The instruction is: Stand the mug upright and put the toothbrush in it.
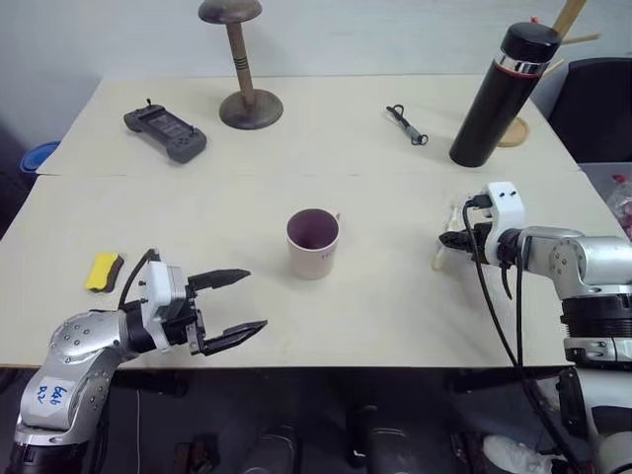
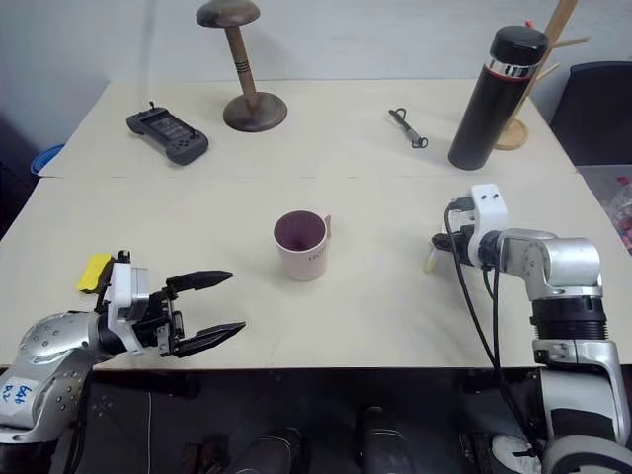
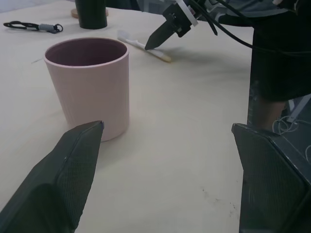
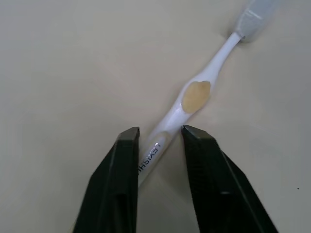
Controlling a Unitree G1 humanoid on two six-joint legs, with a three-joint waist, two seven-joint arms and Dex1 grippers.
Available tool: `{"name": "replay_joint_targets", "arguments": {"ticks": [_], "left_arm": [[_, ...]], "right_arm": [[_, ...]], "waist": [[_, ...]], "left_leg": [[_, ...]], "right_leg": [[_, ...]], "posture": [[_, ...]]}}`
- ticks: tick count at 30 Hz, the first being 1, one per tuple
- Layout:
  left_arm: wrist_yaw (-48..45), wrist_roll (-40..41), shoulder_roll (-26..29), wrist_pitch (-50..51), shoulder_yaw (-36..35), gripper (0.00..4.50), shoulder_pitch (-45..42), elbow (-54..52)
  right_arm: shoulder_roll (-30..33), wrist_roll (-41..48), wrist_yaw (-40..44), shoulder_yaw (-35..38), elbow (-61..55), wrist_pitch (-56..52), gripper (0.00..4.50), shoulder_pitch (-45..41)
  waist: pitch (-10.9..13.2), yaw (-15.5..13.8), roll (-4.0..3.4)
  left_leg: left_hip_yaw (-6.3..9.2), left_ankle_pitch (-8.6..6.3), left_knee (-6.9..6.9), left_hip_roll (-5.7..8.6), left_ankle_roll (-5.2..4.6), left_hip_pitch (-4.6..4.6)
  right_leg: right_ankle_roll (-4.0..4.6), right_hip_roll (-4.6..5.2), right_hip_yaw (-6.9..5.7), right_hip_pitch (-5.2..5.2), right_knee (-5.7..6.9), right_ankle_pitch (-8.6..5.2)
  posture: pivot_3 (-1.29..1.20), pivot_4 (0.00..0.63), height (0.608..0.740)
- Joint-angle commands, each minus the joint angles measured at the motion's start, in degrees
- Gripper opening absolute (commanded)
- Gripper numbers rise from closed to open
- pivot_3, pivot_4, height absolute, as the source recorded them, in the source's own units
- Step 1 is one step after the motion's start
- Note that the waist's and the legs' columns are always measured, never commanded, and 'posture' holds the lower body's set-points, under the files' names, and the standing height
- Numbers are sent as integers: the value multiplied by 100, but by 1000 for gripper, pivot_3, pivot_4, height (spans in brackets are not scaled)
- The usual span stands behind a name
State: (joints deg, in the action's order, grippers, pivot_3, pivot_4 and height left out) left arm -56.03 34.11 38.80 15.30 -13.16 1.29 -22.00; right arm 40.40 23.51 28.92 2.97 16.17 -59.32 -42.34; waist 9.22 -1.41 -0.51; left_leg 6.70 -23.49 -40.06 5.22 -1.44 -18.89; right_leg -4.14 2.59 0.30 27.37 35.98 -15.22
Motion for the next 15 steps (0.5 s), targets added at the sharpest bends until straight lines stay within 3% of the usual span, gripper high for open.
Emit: {"name": "replay_joint_targets", "arguments": {"ticks": [1, 2, 6, 10, 13, 15], "left_arm": [[98, 118, -43, -35, -157, 4500, 78, -199], [134, 144, -69, -35, -176, 4500, 92, -202], [249, 204, -155, -22, -240, 4500, 81, -118], [243, 167, -105, -6, -255, 4500, 61, -77], [230, 174, -56, 23, -318, 4500, 41, -60], [217, 148, -29, 19, -340, 4500, 36, -48]], "right_arm": [[93, -195, 286, -11, 318, 364, 224, 71], [76, -192, 480, 45, 328, 743, 15, 122], [-245, 137, 1200, 420, 82, 1931, 15, 393], [-370, -73, 1078, 203, -137, 1764, 15, 590], [-520, 157, 820, 649, -347, 1719, 15, 517], [-414, 292, 875, 739, -570, 1346, 386, 461]], "waist": [[-3, 1, 5], [-3, 0, 5], [-3, 10, 5], [-1, 25, 2], [0, 37, 1], [3, 32, -5]], "left_leg": [[-1, 0, 0, 0, 0, 1], [0, 0, 1, 0, 0, 1], [-1, -1, 1, 0, -1, -11], [-4, -1, 0, -2, -1, -16], [-4, -1, -1, -2, -1, -16], [-5, 0, -2, -1, -1, -18]], "right_leg": [[0, -1, 1, 0, 0, 0], [0, -1, 0, 0, 0, 0], [-1, -1, 0, 12, -1, 1], [-1, -2, 1, 20, 3, 1], [-1, -3, 1, 20, 2, 1], [-1, -3, 1, 22, 3, 1]], "posture": [[0, 150, 740], [0, 150, 740], [0, 150, 740], [0, 150, 740], [0, 150, 740], [0, 150, 740]]}}
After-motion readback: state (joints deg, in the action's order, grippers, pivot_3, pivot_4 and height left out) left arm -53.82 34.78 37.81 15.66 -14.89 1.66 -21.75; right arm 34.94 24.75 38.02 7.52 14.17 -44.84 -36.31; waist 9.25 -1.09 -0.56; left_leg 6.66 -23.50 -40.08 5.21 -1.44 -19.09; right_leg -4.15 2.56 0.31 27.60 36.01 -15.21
